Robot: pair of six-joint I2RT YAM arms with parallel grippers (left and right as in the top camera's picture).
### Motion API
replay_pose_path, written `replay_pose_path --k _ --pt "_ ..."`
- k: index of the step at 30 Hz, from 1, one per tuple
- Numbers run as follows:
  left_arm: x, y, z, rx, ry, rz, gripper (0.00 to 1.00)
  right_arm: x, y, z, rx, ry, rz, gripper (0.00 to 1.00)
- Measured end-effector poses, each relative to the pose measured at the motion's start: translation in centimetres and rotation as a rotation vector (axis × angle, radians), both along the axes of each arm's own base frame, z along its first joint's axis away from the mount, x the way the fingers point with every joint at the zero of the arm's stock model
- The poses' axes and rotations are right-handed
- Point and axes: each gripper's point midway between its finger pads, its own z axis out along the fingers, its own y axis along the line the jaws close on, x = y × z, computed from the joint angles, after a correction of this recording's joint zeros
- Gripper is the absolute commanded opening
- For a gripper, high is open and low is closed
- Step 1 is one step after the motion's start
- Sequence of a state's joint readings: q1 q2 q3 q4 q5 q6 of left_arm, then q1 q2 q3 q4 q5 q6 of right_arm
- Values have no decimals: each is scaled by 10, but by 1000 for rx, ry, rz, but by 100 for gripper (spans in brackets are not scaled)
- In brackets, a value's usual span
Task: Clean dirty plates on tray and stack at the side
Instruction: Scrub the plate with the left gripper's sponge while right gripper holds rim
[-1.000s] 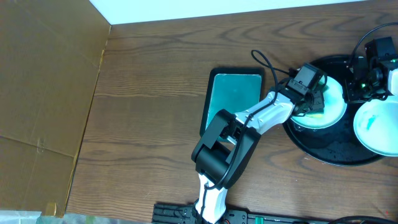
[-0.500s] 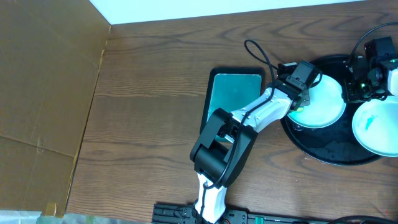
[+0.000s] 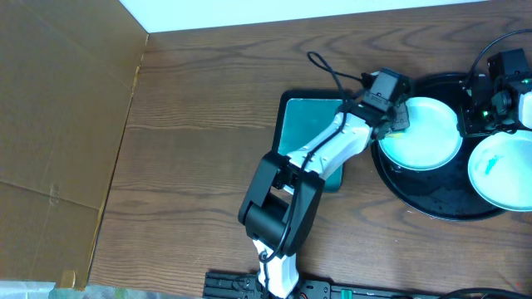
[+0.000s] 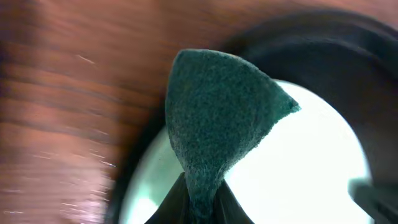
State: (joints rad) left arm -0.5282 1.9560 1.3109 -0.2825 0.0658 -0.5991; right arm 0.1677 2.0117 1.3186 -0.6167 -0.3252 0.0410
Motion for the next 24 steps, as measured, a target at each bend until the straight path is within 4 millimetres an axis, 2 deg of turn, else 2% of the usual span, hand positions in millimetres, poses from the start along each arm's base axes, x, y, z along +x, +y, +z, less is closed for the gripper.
replay_pose_path --k 6,10,12,15,24 --pt "-29 -40 -6 -104 82 -123 7 0 0 0 -2 -1 0 2" --pt "-45 -55 -26 -101 134 -168 7 0 -1 0 -3 -1 -1 2" --pt "-44 -53 -35 -84 141 -162 7 0 0 0 -3 -2 -1 2" --pt "-39 -44 -37 -28 113 -137 7 1 0 0 -2 -3 -1 2" --pt "-14 5 -34 237 -14 -36 6 5 1 1 3 -23 0 1"
